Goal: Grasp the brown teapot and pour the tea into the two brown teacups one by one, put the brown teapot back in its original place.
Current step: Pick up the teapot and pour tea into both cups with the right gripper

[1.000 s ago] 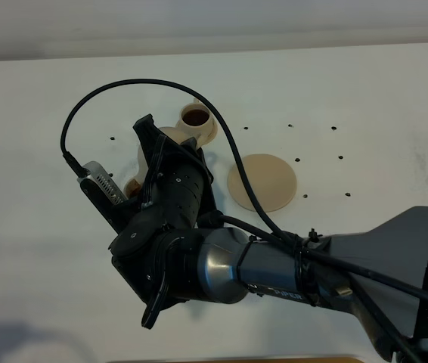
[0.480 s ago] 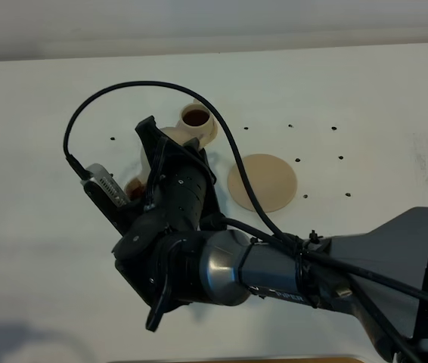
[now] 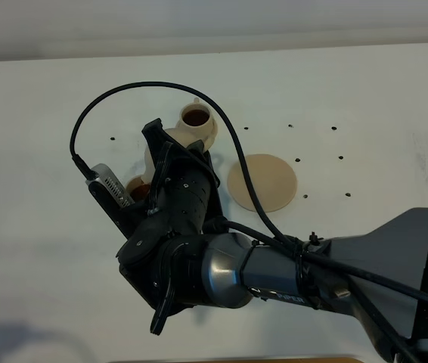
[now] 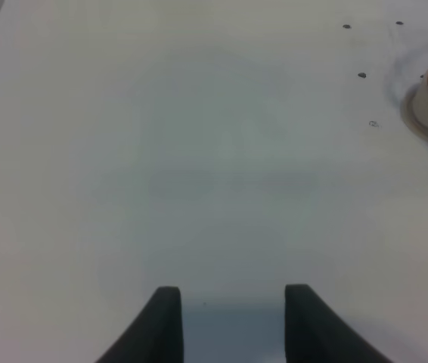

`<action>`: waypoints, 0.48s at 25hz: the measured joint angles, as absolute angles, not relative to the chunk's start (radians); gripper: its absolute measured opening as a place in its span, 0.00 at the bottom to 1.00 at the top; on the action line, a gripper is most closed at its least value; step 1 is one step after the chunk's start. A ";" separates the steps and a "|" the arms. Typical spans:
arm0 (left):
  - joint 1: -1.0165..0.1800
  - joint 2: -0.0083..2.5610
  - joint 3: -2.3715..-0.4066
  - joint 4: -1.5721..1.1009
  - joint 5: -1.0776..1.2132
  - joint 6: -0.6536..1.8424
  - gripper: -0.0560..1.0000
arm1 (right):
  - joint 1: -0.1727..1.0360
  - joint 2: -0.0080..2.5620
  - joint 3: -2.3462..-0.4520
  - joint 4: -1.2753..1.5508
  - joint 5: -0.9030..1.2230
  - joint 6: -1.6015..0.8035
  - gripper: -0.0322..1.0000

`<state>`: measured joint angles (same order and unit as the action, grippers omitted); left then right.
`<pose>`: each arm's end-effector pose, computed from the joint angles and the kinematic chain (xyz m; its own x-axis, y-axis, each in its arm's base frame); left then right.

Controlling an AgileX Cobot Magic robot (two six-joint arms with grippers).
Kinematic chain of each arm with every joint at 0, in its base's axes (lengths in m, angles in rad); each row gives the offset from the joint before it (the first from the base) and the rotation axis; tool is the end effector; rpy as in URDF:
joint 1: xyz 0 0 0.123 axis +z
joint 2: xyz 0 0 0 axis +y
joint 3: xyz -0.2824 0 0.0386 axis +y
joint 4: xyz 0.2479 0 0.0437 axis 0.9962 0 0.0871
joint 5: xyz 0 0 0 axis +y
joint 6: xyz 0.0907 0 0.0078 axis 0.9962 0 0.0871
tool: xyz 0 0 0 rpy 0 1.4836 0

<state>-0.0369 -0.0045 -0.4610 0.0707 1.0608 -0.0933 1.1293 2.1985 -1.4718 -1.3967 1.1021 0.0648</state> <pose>-0.0011 0.0057 0.2664 -0.4834 -0.0408 -0.8744 -0.0455 0.9987 -0.0214 0.2586 0.3599 0.1611 0.0498 -0.9073 0.4175 -0.4118 -0.3995 -0.8190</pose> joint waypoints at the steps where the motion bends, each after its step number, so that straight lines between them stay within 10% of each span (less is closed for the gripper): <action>1: -0.037 -0.005 -0.461 0.071 1.061 -0.093 0.35 | 1.129 2.199 -1.470 -1.403 1.102 0.066 0.15; 12: -0.037 -0.005 -0.461 0.071 1.061 -0.093 0.35 | 1.129 2.199 -1.448 -1.446 1.099 0.093 0.15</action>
<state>-0.0369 -0.0045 -0.4610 0.0707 1.0608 -0.0933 1.1293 2.1985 -1.4476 -1.4461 1.0994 0.0926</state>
